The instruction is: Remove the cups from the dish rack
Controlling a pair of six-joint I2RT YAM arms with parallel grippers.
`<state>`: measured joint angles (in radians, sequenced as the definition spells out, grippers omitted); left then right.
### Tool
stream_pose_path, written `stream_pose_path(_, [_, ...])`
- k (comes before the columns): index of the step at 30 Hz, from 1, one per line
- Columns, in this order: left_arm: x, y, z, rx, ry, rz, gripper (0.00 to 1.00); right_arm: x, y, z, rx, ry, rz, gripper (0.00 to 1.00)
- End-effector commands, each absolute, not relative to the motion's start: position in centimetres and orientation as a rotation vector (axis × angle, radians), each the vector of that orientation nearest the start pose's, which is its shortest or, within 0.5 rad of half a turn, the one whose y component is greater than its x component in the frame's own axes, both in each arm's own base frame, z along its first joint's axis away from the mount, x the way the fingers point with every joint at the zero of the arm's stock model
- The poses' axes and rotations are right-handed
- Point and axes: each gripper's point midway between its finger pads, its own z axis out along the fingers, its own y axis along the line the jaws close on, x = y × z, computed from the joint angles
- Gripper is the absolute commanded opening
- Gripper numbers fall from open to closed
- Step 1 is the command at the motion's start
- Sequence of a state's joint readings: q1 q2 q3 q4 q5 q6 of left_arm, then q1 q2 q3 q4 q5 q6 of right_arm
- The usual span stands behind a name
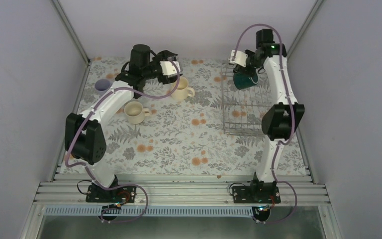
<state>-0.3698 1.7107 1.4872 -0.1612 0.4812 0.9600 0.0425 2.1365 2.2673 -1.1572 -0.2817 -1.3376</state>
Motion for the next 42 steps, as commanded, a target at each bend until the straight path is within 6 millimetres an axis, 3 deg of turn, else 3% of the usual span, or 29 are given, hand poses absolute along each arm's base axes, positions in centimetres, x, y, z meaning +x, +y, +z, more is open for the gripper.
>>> stream_pose_path(1, [45.0, -30.8, 31.4, 1.362, 1.143, -0.363, 0.83, 46.8, 9.8, 29.7, -1.546, 1.734, 0.151, 0.04])
stream_pose_path(9, [47.8, -35.6, 29.3, 1.311, 1.003, -0.358, 0.83, 41.8, 12.1, 34.2, -1.472, 1.589, 0.426, 0.04])
stream_pose_path(16, [48.6, -38.9, 30.7, 1.208, 0.898, -0.538, 0.86, 38.7, 13.6, 36.7, -1.423, 1.494, 0.574, 0.04])
stream_pose_path(24, [45.6, -42.4, 30.2, 1.28, 0.819, -0.793, 0.81, 38.8, 14.3, 37.0, -1.394, 1.464, 0.665, 0.03])
stream_pose_path(31, [42.7, -43.6, 29.4, 1.355, 0.791, -0.888, 0.75, 39.5, 14.3, 36.9, -1.388, 1.454, 0.681, 0.03])
stream_pose_path(42, [41.3, -45.9, 31.1, 1.332, 0.756, -0.965, 0.74, 39.0, 15.1, 38.1, -1.353, 1.381, 0.795, 0.04])
